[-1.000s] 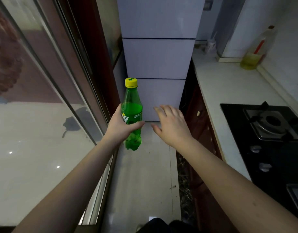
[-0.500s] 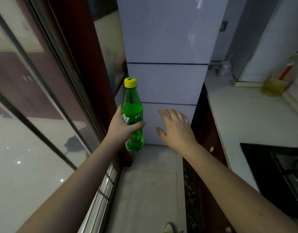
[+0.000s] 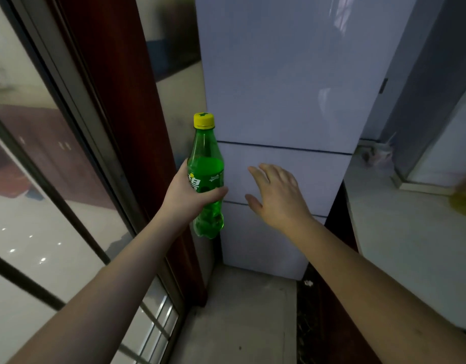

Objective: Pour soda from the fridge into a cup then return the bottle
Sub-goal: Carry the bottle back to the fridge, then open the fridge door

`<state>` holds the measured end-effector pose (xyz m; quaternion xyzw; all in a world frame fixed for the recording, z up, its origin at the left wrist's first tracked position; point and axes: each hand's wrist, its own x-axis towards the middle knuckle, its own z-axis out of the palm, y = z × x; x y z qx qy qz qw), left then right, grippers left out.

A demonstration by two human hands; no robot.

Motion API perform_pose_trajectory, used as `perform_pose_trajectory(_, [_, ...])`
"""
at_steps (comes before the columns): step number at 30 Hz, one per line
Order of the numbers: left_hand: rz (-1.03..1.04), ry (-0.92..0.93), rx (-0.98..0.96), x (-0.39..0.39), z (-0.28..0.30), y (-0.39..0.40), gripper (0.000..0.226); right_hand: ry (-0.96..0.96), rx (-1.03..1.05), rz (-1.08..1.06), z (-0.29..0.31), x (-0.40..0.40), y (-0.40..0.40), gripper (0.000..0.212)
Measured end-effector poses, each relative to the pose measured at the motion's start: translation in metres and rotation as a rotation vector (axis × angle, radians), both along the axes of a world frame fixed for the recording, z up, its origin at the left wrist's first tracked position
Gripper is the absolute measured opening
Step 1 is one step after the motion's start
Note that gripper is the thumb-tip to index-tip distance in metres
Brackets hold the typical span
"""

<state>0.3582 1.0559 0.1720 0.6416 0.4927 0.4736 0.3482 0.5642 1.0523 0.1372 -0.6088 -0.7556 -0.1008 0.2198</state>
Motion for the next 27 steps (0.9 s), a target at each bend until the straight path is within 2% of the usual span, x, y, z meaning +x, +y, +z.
perform_pose_trajectory(7, [0.061, -0.007, 0.102, -0.012, 0.044, 0.081, 0.069, -0.007, 0.114, 0.016, 0.048, -0.017, 0.087, 0.060])
perform_pose_trajectory(14, [0.057, -0.080, 0.103, -0.029, 0.073, 0.166, 0.054, -0.036, 0.156, 0.000, 0.079, -0.047, 0.172, 0.061])
perform_pose_trajectory(18, [0.054, -0.065, 0.111, -0.040, 0.077, 0.201, 0.056, -0.060, 0.191, -0.018, 0.090, -0.057, 0.208, 0.061])
perform_pose_trajectory(23, [0.068, -0.136, 0.093, -0.036, 0.081, 0.238, 0.060, -0.119, 0.180, -0.005, 0.097, -0.058, 0.251, 0.061])
perform_pose_trajectory(27, [0.094, -0.201, 0.115, -0.021, 0.089, 0.266, 0.059, -0.172, 0.247, 0.020, 0.104, -0.055, 0.294, 0.061])
